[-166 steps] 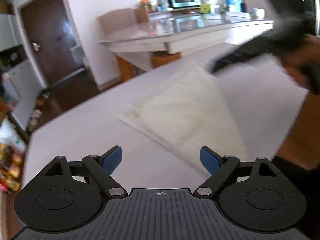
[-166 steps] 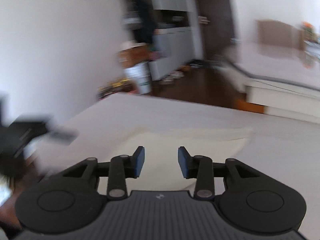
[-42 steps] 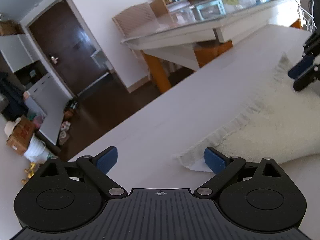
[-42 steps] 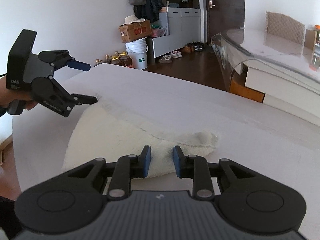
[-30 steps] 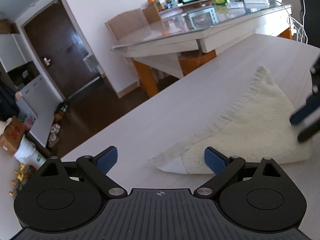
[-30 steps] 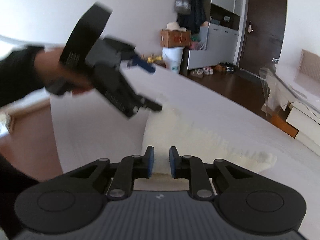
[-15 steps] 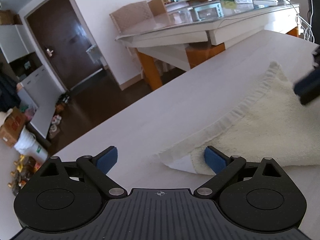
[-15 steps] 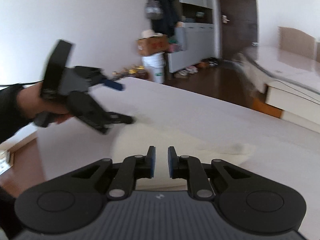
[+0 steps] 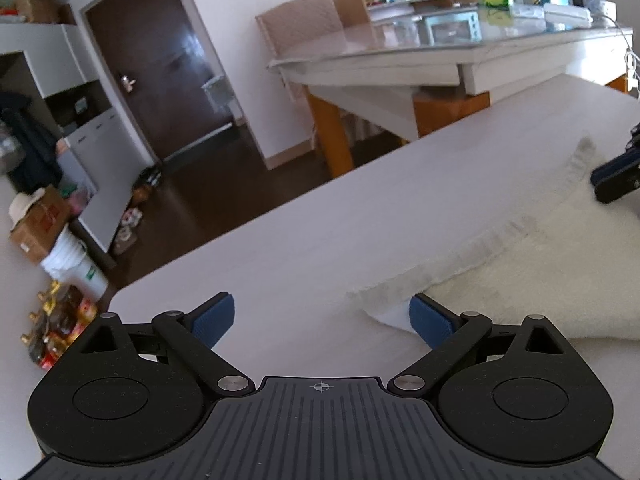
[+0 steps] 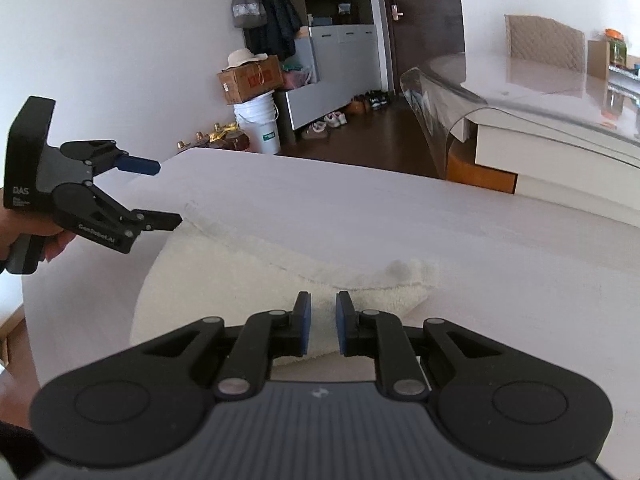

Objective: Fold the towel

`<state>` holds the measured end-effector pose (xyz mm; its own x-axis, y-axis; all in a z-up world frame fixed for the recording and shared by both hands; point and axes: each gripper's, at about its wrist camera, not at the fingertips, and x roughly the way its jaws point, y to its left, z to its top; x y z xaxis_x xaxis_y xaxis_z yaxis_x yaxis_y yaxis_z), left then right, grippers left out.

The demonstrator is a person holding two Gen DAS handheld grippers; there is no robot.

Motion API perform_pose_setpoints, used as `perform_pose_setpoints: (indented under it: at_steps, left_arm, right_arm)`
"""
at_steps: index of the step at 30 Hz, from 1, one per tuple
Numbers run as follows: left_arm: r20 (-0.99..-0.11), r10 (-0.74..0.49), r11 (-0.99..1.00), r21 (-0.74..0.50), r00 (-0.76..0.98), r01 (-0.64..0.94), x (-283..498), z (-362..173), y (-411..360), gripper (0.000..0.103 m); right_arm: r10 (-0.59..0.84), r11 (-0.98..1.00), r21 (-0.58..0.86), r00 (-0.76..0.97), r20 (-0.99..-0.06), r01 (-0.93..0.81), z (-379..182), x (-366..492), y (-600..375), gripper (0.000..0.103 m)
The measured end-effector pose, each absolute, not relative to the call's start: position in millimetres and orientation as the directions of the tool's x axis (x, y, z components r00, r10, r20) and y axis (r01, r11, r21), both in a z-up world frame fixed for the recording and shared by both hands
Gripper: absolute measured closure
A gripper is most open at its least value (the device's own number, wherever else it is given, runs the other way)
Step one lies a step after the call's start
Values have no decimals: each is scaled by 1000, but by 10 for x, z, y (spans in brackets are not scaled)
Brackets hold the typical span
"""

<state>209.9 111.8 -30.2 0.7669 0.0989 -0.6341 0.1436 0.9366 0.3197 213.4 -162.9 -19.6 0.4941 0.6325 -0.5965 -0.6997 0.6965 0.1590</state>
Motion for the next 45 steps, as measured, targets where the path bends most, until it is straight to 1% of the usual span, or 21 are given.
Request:
perform_pose_setpoints:
  at_steps: [2,4,6,8,10,12,13,17,19,20,22,25,35,39,45]
  left_arm:
    - [-628,103,940,316,771,131,2054,-267,1125,6]
    - [-621,107,942,313,776,122,2006,-226,1127,6]
    - [-620,110,953,287,777,94,1872,-148,1128,5]
    - [-625,102,967,246,774,72,1750,-104,1121,5]
    - [-627,92,975,215,773,58,1603,-89,1077,4]
    - [-627,82,981,187,775,47,1449,-82,1019,3]
    - [-626,77,983,176,776,44,1369,-82,981,2]
    - [-622,54,990,138,781,41,1075,-94,810,0]
    - [-622,44,992,121,781,41,982,-103,741,0]
    - [-622,41,993,112,782,37,909,-109,693,0]
    - [-623,45,995,101,781,24,804,-125,627,0]
    - [-624,48,997,78,780,2,665,-143,556,0]
    - [-595,78,996,79,800,-38,281,-93,344,0]
    - [-594,87,995,88,800,-42,244,-96,284,0]
    - [-583,85,996,69,808,-55,185,-97,277,0]
  right_arm:
    - [639,701,166,506,-580,-694,-153,2120,-1659,86]
    - [640,708,166,524,-562,-686,-79,2055,-1706,75]
    - [632,725,170,547,-549,-667,-16,1959,-1769,75]
    - [620,742,179,561,-548,-646,20,1877,-1817,71]
    - [596,769,180,586,-549,-614,38,1715,-1885,59]
    - [578,787,182,602,-551,-589,36,1539,-1936,59]
    - [574,791,185,603,-553,-583,32,1480,-1946,54]
    - [556,805,179,616,-558,-565,10,1238,-1971,44]
    - [560,805,193,614,-556,-560,5,1127,-1994,32]
    - [562,805,198,613,-556,-559,6,1072,-2006,28]
    - [560,806,196,613,-558,-558,20,980,-2023,18]
    - [554,808,184,615,-562,-560,51,863,-2033,11]
    - [521,818,122,634,-572,-562,154,499,-2024,7]
    - [515,825,131,636,-575,-549,165,450,-2030,3]
    - [510,827,122,641,-574,-549,150,343,-2003,2]
